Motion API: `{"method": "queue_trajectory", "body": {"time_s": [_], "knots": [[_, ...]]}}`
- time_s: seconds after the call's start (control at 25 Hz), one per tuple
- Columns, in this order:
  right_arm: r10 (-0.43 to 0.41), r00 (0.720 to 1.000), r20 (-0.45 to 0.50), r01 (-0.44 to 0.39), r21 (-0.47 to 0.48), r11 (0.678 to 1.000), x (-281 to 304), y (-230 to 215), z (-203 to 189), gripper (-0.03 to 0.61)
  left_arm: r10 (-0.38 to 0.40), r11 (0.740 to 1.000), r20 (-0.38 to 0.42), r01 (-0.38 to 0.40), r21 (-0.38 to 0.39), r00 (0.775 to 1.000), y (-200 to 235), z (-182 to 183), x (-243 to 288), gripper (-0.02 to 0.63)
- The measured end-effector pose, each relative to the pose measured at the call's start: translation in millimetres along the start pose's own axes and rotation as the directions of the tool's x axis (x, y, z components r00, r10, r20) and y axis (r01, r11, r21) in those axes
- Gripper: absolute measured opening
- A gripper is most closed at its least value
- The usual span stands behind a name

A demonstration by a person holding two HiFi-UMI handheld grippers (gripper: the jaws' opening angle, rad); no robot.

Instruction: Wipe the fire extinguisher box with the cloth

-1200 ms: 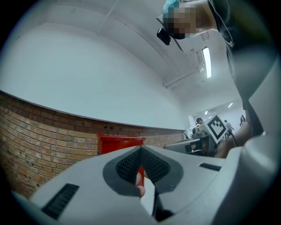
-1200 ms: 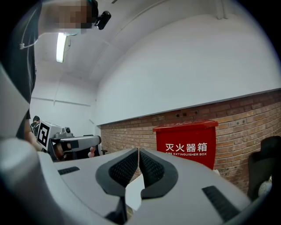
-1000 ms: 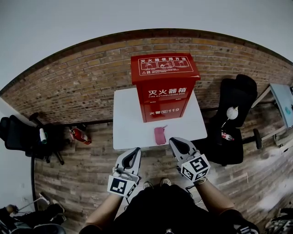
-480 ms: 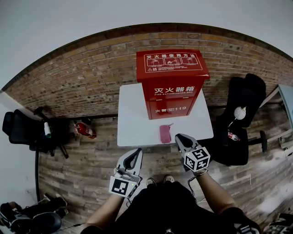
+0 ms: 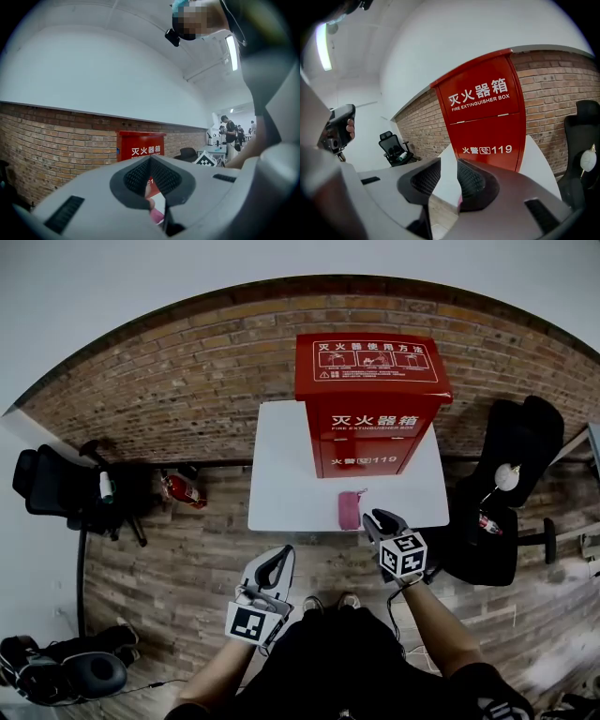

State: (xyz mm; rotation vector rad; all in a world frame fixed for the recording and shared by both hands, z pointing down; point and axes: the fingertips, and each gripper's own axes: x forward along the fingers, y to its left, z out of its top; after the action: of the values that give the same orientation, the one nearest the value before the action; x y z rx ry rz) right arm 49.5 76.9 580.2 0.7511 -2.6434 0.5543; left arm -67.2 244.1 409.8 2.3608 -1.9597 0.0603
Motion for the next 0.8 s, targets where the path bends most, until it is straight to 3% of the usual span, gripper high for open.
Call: {"method": "queue_trajectory", "body": {"time_s": [0.44,0.8], "knots": [[-0.002,0.991,-0.134,0.018,0.119,0.993,53,-42,-59,0.129,0.064,0.998,-0.064,-0.065,-0.01,0.996,1,-20,-1,0.029],[0.001,0.964,-0.265,0.047,0.175,0.983,95,-76,-120,0.143,0.129,0.991,-0.119,-0.131,-0.011,0.985,4,-37,-4,0.029]]}}
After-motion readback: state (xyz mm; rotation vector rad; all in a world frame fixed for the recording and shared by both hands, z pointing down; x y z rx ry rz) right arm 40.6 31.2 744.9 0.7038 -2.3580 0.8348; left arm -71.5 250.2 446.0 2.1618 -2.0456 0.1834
